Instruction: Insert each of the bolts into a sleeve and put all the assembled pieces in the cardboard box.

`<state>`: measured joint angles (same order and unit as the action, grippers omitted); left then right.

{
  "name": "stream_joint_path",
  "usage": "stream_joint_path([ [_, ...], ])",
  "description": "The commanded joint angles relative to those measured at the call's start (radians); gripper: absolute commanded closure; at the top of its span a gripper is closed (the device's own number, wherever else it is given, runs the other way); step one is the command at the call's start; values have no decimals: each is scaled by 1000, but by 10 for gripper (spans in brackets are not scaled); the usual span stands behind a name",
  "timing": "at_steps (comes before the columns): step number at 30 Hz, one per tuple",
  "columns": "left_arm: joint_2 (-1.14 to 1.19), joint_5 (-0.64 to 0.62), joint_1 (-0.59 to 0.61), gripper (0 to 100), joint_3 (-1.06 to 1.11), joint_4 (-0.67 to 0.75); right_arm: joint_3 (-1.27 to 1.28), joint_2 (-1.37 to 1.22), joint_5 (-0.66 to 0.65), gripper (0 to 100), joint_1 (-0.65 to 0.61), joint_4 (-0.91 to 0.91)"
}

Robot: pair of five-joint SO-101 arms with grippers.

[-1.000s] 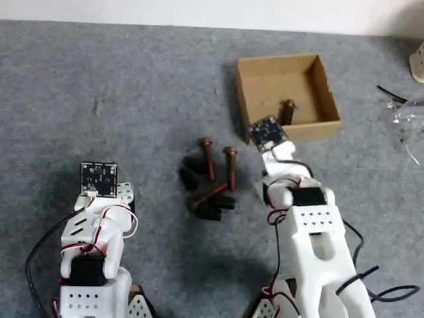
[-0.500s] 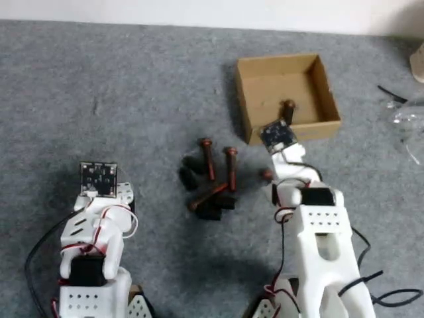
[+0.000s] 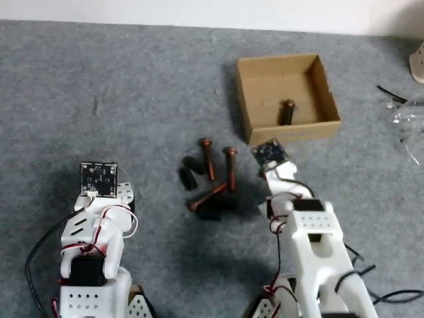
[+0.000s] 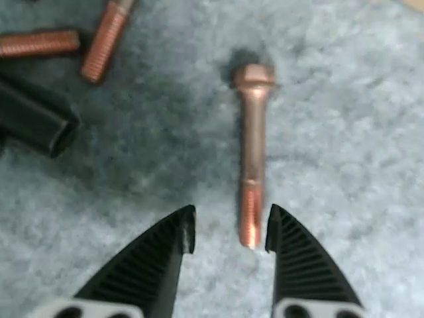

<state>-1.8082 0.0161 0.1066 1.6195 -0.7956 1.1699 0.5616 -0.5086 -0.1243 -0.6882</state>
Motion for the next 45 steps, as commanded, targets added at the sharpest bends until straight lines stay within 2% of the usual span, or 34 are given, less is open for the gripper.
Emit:
stream_joint_path([
  [1, -12, -5, 4, 989, -24, 26, -139, -125, -5, 842, -19, 27],
  [8, -12, -5, 4, 989, -24, 26, -349, -429, -3, 842, -15, 27],
  [14, -12, -5, 4, 989, -24, 26, -427, -601, -3, 843, -13, 61],
  [18, -12, -5, 4, 989, -25, 26, -424, -596, -3, 859, 1, 74],
  [21, -12, -5, 4, 989, -25, 26, -424, -591, -3, 988, 1, 74],
  [28, -12, -5, 4, 989, -25, 26, -423, -587, -3, 994, 4, 73],
  [31, -12, -5, 4, 989, -25, 26, -421, -530, 6, 994, 24, 76],
  [33, -12, -5, 4, 989, -25, 26, -377, -460, 61, 994, 38, 88],
  [39, -12, -5, 4, 989, -25, 26, -67, -160, 87, 994, 62, 320],
  [45, -7, -5, 2, 989, -27, 40, 188, 176, 91, 994, 58, 390],
])
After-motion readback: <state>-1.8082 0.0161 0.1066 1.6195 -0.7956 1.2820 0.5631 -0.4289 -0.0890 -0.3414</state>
